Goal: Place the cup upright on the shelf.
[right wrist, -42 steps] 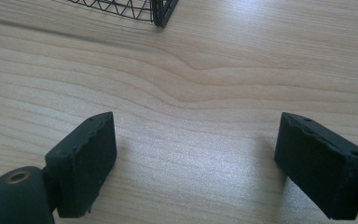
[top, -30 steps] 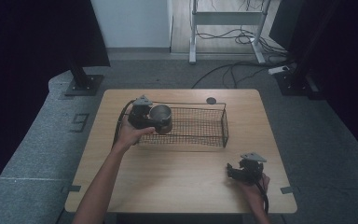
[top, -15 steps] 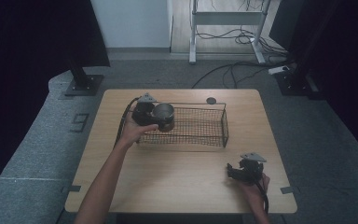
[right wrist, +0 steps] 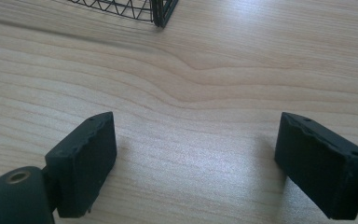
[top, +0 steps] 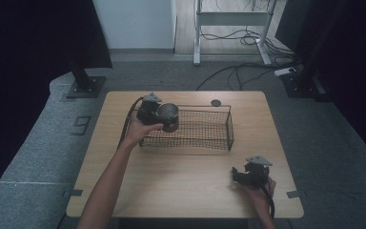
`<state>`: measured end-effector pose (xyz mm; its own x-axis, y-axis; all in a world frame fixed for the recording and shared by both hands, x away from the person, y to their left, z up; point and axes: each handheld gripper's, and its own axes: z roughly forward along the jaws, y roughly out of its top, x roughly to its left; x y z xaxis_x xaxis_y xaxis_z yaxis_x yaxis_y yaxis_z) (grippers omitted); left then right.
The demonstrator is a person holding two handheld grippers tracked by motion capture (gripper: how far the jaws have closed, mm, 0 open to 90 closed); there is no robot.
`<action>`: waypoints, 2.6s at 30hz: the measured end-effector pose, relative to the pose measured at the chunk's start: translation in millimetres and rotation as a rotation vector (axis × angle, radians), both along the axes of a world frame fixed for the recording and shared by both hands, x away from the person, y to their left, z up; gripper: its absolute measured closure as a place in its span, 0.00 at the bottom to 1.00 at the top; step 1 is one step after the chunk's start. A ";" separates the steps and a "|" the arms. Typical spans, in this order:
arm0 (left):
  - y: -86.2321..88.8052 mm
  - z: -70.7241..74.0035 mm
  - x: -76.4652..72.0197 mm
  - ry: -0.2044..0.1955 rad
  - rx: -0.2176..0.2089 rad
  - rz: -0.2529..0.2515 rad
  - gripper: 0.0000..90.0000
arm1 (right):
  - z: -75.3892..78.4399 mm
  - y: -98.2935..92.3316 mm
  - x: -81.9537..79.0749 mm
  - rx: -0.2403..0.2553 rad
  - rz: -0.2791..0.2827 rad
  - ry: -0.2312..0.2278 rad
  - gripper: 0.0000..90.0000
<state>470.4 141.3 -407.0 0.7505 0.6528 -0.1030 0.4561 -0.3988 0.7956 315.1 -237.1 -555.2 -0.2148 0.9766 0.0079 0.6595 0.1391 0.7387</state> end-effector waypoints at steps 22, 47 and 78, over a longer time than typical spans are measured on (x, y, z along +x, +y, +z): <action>-14.7 -31.2 17.3 0.055 0.054 0.002 0.17 | 0.0 0.1 -0.1 -0.001 0.001 -0.001 0.14; -17.8 -54.0 29.9 0.149 0.096 0.018 0.16 | 0.0 0.1 -0.1 -0.001 0.001 -0.001 0.14; -22.7 -70.0 35.4 0.217 0.191 0.045 0.16 | 0.1 0.1 -0.1 -0.001 0.001 0.000 0.14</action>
<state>505.8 118.6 -477.0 0.6941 0.7081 -0.1302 0.6281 -0.5072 0.5901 314.9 -237.0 -555.1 -0.2157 0.9764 0.0072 0.6592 0.1402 0.7388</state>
